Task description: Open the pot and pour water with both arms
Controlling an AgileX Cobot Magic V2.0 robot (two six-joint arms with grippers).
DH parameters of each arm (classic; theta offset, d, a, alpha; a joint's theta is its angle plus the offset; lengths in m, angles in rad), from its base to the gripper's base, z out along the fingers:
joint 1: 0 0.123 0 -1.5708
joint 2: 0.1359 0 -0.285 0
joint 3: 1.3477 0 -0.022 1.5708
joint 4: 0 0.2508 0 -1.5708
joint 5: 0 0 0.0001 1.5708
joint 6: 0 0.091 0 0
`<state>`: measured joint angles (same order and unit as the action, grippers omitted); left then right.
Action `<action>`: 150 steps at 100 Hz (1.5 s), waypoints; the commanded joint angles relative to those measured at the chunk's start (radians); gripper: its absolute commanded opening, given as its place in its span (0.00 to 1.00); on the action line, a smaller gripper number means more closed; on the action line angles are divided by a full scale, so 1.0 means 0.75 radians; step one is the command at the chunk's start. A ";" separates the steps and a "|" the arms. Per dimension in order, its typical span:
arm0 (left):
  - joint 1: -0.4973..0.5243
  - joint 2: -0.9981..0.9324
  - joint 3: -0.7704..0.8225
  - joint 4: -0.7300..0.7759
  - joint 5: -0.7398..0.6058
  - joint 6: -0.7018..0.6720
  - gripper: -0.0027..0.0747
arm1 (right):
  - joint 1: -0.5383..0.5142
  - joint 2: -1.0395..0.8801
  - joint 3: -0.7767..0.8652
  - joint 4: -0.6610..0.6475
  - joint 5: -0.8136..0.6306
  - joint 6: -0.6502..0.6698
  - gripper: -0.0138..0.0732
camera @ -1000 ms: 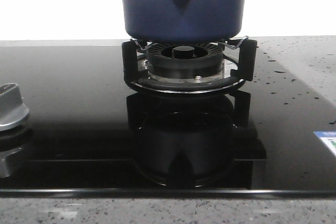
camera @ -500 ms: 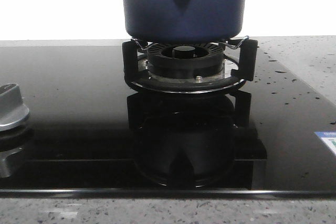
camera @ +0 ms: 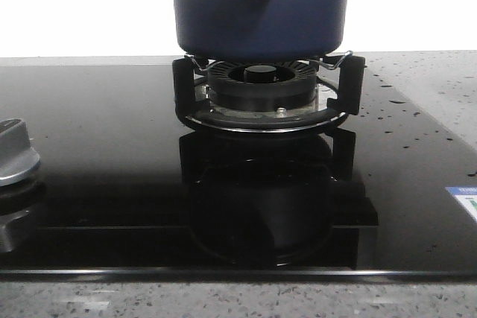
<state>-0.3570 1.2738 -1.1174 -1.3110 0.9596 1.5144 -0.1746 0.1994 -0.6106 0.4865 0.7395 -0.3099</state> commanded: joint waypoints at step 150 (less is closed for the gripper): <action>-0.017 0.580 -0.467 -0.470 -0.067 0.212 0.73 | -0.003 0.023 -0.044 0.027 -0.194 -0.087 0.89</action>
<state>-0.3570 1.7334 -1.4195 -1.5828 0.8780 1.6695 -0.1746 0.1994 -0.6128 0.4889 0.6638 -0.3663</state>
